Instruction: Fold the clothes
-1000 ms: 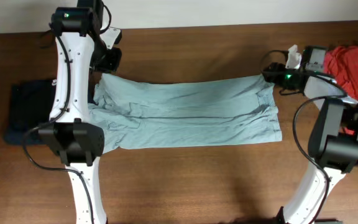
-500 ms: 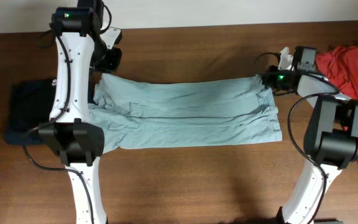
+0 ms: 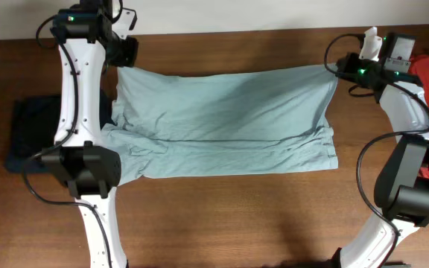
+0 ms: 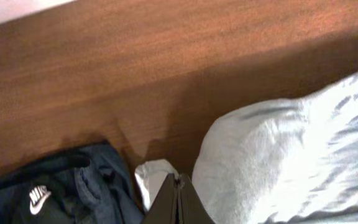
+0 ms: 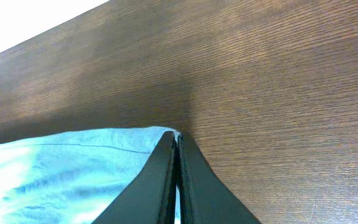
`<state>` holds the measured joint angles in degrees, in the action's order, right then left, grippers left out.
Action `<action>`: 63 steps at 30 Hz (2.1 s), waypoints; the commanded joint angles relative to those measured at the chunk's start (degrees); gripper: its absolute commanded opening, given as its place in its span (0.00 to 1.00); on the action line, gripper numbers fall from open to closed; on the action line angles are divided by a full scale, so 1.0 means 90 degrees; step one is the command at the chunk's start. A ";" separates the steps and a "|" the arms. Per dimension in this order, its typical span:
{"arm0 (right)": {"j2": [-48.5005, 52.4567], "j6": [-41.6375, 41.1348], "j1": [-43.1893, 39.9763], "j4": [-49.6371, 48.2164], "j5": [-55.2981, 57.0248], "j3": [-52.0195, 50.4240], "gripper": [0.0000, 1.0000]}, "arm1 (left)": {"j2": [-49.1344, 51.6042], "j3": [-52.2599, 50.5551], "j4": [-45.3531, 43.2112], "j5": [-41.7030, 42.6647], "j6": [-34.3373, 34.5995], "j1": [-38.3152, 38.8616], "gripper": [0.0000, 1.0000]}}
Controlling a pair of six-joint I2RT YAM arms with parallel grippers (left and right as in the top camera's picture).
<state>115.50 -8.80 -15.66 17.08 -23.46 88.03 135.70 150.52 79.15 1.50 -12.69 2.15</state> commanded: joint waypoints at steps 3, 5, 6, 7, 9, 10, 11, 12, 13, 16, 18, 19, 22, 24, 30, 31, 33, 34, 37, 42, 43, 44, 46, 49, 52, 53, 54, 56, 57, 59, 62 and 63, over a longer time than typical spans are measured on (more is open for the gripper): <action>-0.0049 0.0119 0.0017 0.0228 -0.0789 0.0129 0.04 | -0.0083 0.0032 0.0619 0.0024 -0.0129 -0.0051 0.00; -0.0058 0.0117 0.0017 0.0600 -0.0935 0.0129 0.04 | -0.0083 0.0029 0.1093 0.0022 -0.0129 -0.0051 0.00; -0.0058 0.0121 0.0017 0.0845 -0.1001 0.0129 0.04 | -0.0083 0.0029 0.1341 0.0022 -0.0129 -0.0051 0.00; -0.0058 0.0119 0.0017 0.1010 -0.1018 0.0129 0.04 | -0.0083 0.0029 0.1530 0.0019 -0.0131 -0.0051 0.00; -0.0058 0.0124 0.0017 0.1506 -0.1008 0.0129 0.04 | -0.0080 0.0029 0.1880 0.0019 -0.0129 -0.0066 0.01; -0.0058 0.0126 0.0017 0.1671 -0.0986 0.0129 0.04 | -0.0080 0.0029 0.1945 0.0022 -0.0129 -0.0075 0.01; -0.0058 0.0187 0.0015 0.1819 -0.0981 0.0129 0.04 | -0.0080 0.0024 0.1953 0.0022 -0.0126 -0.0090 0.01; -0.0058 0.0223 0.0017 0.1904 -0.0959 0.0129 0.04 | -0.0080 0.0017 0.1953 0.0022 -0.0126 -0.0109 0.01; -0.0058 0.0223 0.0017 0.1957 -0.0903 0.0129 0.04 | -0.0080 0.0015 0.1953 0.0022 -0.0126 -0.0134 0.01; -0.0095 0.0398 0.0000 0.2161 -0.0726 0.0129 0.04 | -0.0080 -0.0097 0.1953 0.0024 -0.0126 -0.0209 0.01; -0.0134 0.0512 -0.0019 0.2152 -0.0695 0.0129 0.04 | -0.0080 -0.0204 0.1882 0.0024 -0.0126 -0.0245 0.01; -0.0153 0.0563 -0.0024 0.2135 -0.0699 0.0129 0.04 | -0.0080 -0.0267 0.1783 0.0027 -0.0126 -0.0272 0.01; -0.0165 0.0602 -0.0027 0.2045 -0.0697 0.0170 0.04 | -0.0080 -0.0413 0.1265 0.0146 -0.0126 -0.0299 0.01; -0.0165 0.0600 -0.0024 0.1889 -0.0699 0.0175 0.04 | -0.0080 -0.0505 0.0809 0.0379 -0.0129 -0.0299 0.02; -0.0165 0.0597 -0.0027 0.1593 -0.0699 0.0199 0.04 | -0.0078 -0.0872 0.0029 0.0403 -0.0197 -0.0301 0.02; -0.0165 0.0597 -0.0027 0.1562 -0.0695 0.0214 0.04 | -0.0078 -0.0971 0.0027 0.0328 -0.0374 -0.0301 0.02; -0.0165 0.0597 -0.0027 0.1462 -0.0634 0.0245 0.04 | -0.0078 -0.1146 -0.0189 -0.0078 -0.0459 -0.0301 0.02; -0.0165 0.0597 -0.0027 0.1389 -0.0576 0.0253 0.04 | -0.0078 -0.1265 -0.0413 -0.0221 -0.0648 -0.0301 0.02; -0.0165 0.0593 -0.0032 0.1234 -0.0508 0.0257 0.04 | -0.0078 -0.1581 -0.0967 -0.0189 -0.0918 -0.0330 0.00; -0.0165 0.0576 -0.0032 0.1355 -0.0505 0.0257 0.04 | -0.0078 -0.2047 0.0313 0.0566 -0.1100 -0.0328 0.00; -0.0165 0.0576 -0.0032 0.1355 -0.0505 0.0257 0.04 | -0.0078 -0.2169 0.0573 0.0838 -0.1248 -0.0328 0.00; -0.0165 0.0576 -0.0032 0.1353 -0.0505 0.0257 0.04 | -0.0078 -0.2283 0.0726 0.0991 -0.1355 -0.0328 0.01; -0.0165 0.0576 -0.0032 0.1311 -0.0508 0.0257 0.04 | -0.0078 -0.2582 0.0746 0.0952 -0.1416 -0.0330 0.05; -0.0165 0.0576 -0.0032 0.1270 -0.0505 0.0257 0.04 | -0.0083 -0.2647 0.0257 0.0957 -0.1406 -0.0330 0.15; -0.0165 0.0576 -0.0032 0.1270 -0.0508 0.0257 0.04 | -0.0095 -0.2616 -0.0466 0.0988 -0.1241 -0.0316 0.44; -0.0165 0.0576 -0.0032 0.1275 -0.0508 0.0257 0.04 | -0.0090 -0.2623 -0.0746 0.1061 -0.1226 -0.0299 0.48; -0.0165 0.0573 -0.0032 0.1277 -0.0508 0.0257 0.04 | -0.0066 -0.2659 -0.1018 0.1076 -0.1229 -0.0279 0.53; -0.0165 0.0573 -0.0032 0.1290 -0.0508 0.0257 0.04 | 0.0015 -0.2674 -0.1154 0.1076 -0.1251 -0.0257 0.55; -0.0165 0.0573 -0.0032 0.1290 -0.0508 0.0257 0.04 | 0.0049 -0.2674 -0.1202 0.1076 -0.1253 -0.0255 0.55; -0.0165 0.0573 -0.0032 0.1292 -0.0510 0.0257 0.04 | 0.0267 -0.2674 -0.1435 0.1103 -0.1253 -0.0243 0.56; -0.0165 0.0573 -0.0032 0.1299 -0.0510 0.0257 0.04 | 0.0542 -0.2674 -0.1564 0.1307 -0.1275 -0.0214 0.56; -0.0165 0.0573 -0.0032 0.1304 -0.0510 0.0257 0.04 | 0.0634 -0.2674 -0.1581 0.1399 -0.1328 -0.0189 0.56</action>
<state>115.44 -4.23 -15.68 28.73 -28.36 89.06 137.01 126.63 65.45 10.66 -23.64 -0.16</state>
